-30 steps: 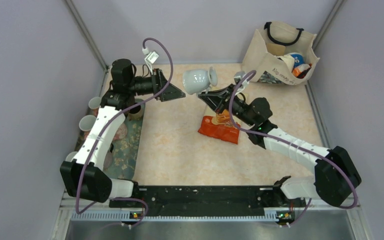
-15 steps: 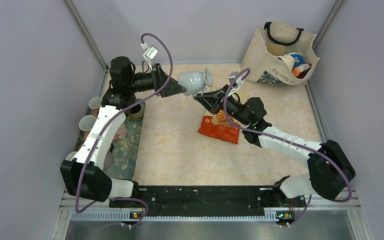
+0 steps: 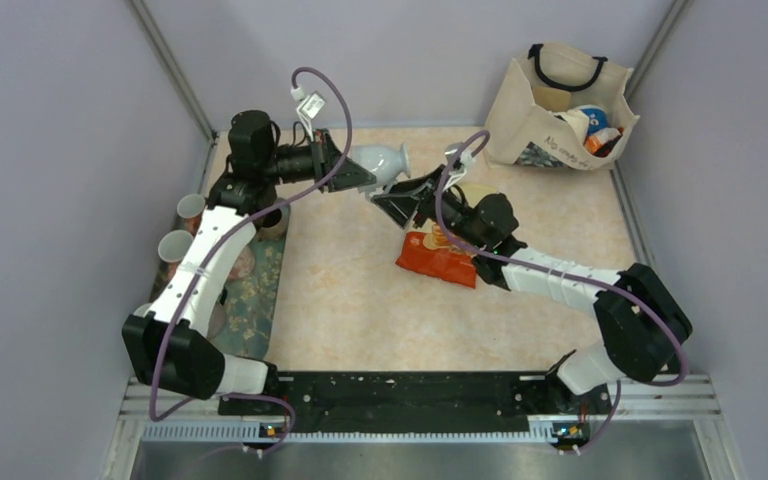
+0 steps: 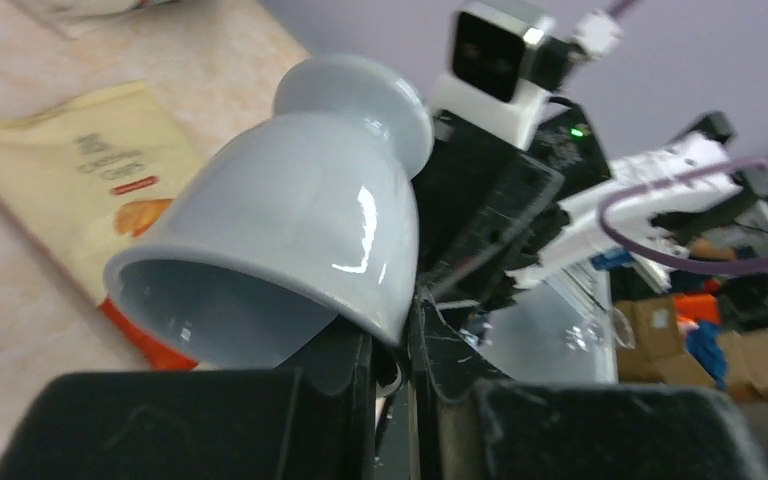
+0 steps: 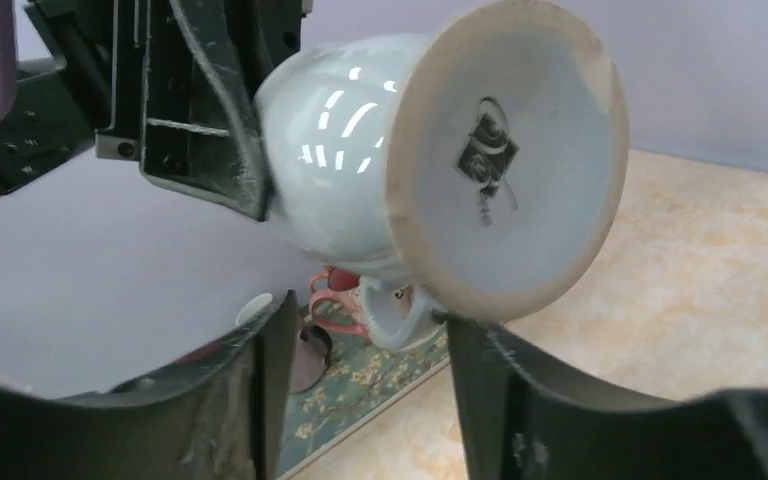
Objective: Turn the mug right side up
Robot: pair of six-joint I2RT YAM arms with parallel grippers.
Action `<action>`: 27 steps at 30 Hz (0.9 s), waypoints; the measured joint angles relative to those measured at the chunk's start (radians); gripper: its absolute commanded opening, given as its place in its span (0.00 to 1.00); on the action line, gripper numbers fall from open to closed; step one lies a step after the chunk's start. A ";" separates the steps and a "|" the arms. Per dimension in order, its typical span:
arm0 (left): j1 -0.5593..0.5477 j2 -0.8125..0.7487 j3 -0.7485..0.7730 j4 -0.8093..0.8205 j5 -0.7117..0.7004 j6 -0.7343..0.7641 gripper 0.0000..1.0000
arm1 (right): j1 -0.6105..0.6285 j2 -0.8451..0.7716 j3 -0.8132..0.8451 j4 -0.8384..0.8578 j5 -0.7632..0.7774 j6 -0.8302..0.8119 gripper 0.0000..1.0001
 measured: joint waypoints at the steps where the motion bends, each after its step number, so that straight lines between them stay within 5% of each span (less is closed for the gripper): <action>1: -0.001 -0.003 0.016 -0.082 -0.043 0.050 0.00 | 0.003 -0.001 0.000 -0.004 0.004 -0.007 0.67; 5: 0.013 -0.004 0.099 -0.367 -0.243 0.266 0.00 | 0.007 -0.005 -0.003 -0.048 0.013 -0.029 0.98; 18: 0.048 -0.036 0.184 -1.096 -0.716 0.896 0.00 | 0.009 -0.185 -0.124 -0.343 0.046 -0.168 0.99; 27: 0.048 -0.108 -0.123 -1.326 -1.117 1.075 0.00 | 0.009 -0.332 -0.152 -0.455 0.101 -0.303 0.99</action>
